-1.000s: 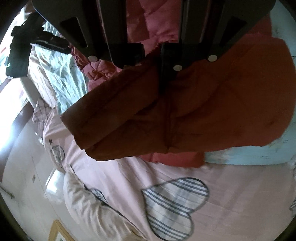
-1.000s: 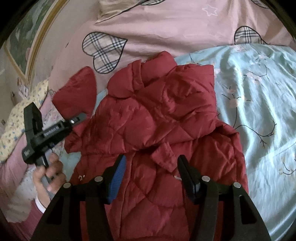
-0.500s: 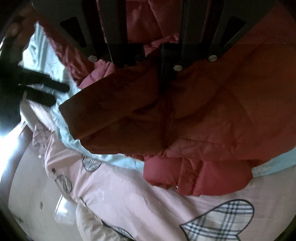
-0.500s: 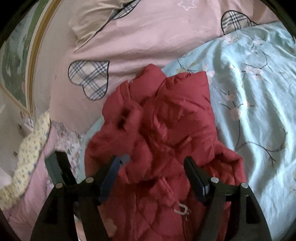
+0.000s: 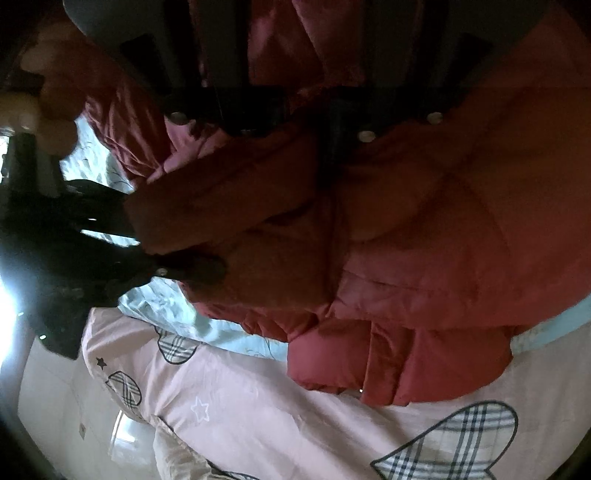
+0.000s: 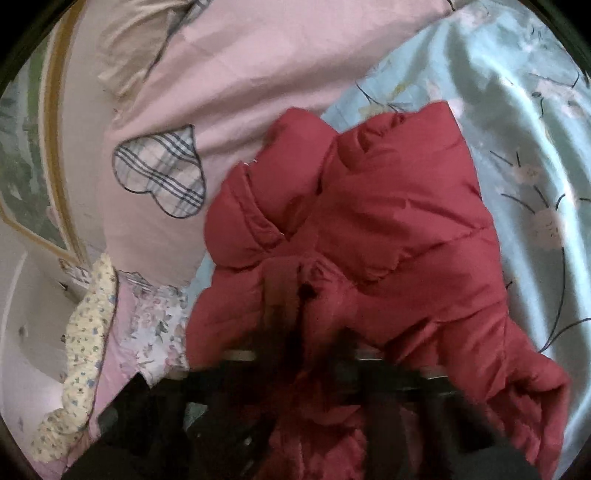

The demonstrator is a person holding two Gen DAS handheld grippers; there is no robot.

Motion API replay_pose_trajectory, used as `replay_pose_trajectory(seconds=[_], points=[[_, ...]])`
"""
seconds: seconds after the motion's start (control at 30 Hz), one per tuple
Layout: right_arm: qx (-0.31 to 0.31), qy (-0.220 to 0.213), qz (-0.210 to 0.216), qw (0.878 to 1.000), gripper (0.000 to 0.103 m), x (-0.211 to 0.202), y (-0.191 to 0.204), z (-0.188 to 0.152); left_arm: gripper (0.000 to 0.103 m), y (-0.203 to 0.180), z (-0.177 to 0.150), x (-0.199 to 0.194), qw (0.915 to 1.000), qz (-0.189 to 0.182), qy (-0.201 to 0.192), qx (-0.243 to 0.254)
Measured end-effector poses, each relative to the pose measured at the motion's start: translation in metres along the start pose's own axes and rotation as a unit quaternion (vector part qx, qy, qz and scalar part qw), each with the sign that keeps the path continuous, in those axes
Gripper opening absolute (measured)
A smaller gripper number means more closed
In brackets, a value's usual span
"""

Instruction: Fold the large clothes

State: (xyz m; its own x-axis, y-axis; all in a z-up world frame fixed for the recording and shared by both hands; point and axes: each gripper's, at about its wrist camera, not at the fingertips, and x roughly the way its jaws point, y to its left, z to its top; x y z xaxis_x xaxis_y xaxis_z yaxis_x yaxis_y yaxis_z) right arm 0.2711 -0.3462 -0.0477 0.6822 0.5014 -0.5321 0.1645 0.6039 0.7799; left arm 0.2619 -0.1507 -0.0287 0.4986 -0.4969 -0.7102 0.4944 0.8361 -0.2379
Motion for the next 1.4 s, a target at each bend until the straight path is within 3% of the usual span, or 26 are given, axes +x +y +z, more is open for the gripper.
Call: replay_pose_trajectory(seconds=[0.13,0.27,0.43,0.57,0.7,0.8,0.87,0.9,0.97,1.0,1.17,1.33,1.4], points=[[-0.034,-0.011,-0.020,0.999,0.010,-0.009,0.006,-0.001,0.035,0.012,-0.008,-0.019,0.9991,-0.037,0.012,-0.015],[-0.073,-0.026,-0.041,0.996,0.009,-0.019,0.017,-0.002,0.035,0.025,-0.014,-0.044,0.9981,-0.056,0.005,-0.025],[-0.144,-0.045,-0.133,0.980,0.009,-0.022,0.019,-0.002,0.035,0.052,-0.002,-0.076,0.9990,-0.022,-0.028,-0.026],[-0.145,-0.037,-0.150,0.977,0.009,-0.012,0.006,-0.003,0.035,0.090,0.012,-0.081,0.9976,0.040,-0.035,-0.044],[-0.156,-0.040,-0.166,0.973,0.011,-0.005,0.005,-0.007,0.035,0.133,0.011,-0.068,0.9944,0.051,-0.010,-0.092],[-0.150,-0.043,-0.181,0.971,0.024,-0.010,0.008,-0.008,0.035,0.146,0.001,-0.051,0.9932,0.052,0.016,-0.102],[-0.159,-0.081,-0.204,0.963,0.029,-0.028,0.022,-0.012,0.035,0.144,-0.003,-0.044,0.9930,0.065,0.023,-0.096],[-0.173,-0.125,-0.219,0.952,0.031,-0.046,0.035,-0.017,0.035,0.142,-0.004,-0.041,0.9930,0.071,0.024,-0.091],[-0.193,-0.177,-0.209,0.942,0.052,-0.067,0.052,-0.029,0.035,0.139,-0.005,-0.039,0.9930,0.080,0.022,-0.084],[-0.203,-0.178,-0.200,0.942,0.053,-0.068,0.057,-0.032,0.035,0.139,-0.005,-0.038,0.9927,0.082,0.022,-0.085],[-0.279,-0.085,-0.182,0.939,0.050,-0.021,0.078,-0.054,0.035,0.136,-0.003,-0.034,0.9921,0.093,0.027,-0.080],[-0.263,-0.023,-0.252,0.931,0.048,0.024,0.041,-0.057,0.035,0.136,-0.003,-0.035,0.9921,0.098,0.031,-0.071],[-0.251,-0.016,-0.255,0.934,0.048,0.028,0.029,-0.055,0.035,0.135,-0.003,-0.036,0.9924,0.098,0.035,-0.064]])
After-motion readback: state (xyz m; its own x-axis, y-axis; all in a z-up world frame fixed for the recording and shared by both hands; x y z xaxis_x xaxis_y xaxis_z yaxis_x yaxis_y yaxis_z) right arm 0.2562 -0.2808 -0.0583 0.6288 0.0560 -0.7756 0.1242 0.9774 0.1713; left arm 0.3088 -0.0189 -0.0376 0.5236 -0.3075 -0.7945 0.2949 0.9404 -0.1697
